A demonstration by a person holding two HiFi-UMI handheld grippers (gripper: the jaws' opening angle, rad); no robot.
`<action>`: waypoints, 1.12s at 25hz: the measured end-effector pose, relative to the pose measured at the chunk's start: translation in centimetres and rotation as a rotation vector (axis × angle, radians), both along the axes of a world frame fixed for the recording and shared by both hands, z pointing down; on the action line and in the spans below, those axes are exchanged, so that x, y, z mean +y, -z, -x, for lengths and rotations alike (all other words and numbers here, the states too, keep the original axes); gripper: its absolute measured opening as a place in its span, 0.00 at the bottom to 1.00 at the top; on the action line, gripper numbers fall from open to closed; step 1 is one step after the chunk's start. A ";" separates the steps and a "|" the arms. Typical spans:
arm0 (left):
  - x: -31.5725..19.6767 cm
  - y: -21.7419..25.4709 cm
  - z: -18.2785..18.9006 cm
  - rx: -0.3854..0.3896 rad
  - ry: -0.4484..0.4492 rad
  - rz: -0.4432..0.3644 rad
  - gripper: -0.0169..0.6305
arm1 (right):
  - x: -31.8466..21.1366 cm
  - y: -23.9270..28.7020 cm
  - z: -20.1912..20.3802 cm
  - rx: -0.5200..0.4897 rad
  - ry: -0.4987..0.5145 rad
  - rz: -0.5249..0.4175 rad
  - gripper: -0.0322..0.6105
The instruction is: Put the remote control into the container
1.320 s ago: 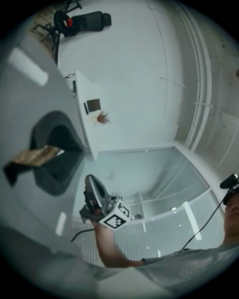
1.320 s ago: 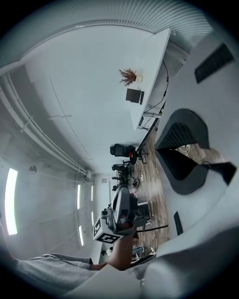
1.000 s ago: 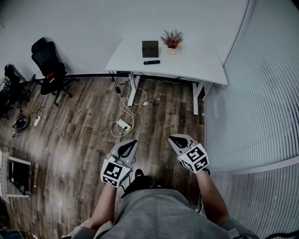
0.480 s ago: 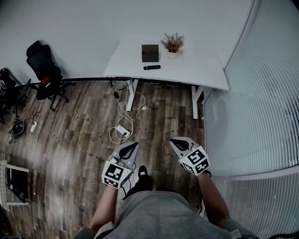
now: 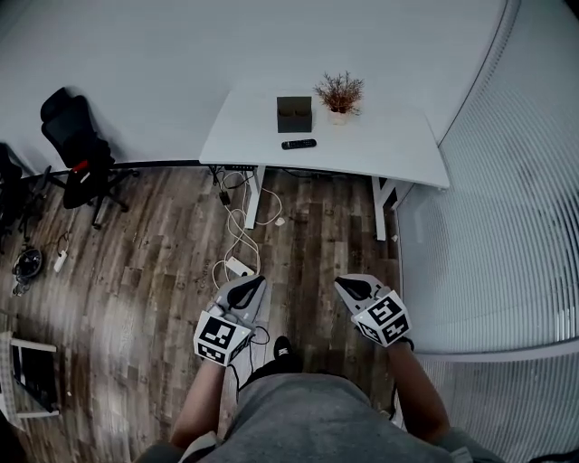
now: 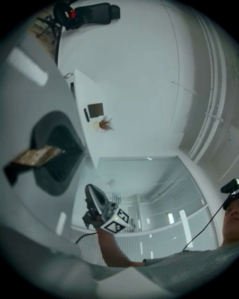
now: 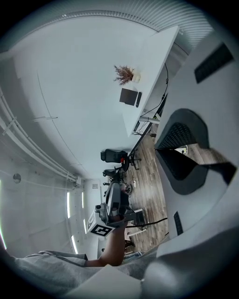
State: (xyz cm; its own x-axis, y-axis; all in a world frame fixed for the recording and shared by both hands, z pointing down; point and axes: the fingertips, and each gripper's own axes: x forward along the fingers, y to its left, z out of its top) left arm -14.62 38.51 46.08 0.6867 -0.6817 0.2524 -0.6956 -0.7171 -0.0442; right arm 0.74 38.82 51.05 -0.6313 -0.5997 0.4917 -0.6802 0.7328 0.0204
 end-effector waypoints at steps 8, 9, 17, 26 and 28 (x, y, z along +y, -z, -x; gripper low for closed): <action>-4.6 0.0 1.6 0.000 -0.072 -0.004 0.03 | -4.4 0.5 2.9 0.002 -0.044 -0.013 0.08; -5.2 0.0 1.8 -0.001 -0.076 -0.005 0.03 | -4.9 0.6 3.2 0.002 -0.046 -0.013 0.08; -8.1 -0.6 3.7 0.000 -0.055 0.015 0.03 | -7.2 -0.6 4.7 0.015 -0.037 0.012 0.08; -12.0 -1.5 3.7 -0.020 -0.021 0.033 0.03 | -12.4 -1.0 4.5 -0.006 -0.009 0.008 0.08; -13.3 -1.7 3.5 -0.022 -0.008 0.035 0.03 | -13.8 -1.0 4.3 -0.003 0.005 0.003 0.08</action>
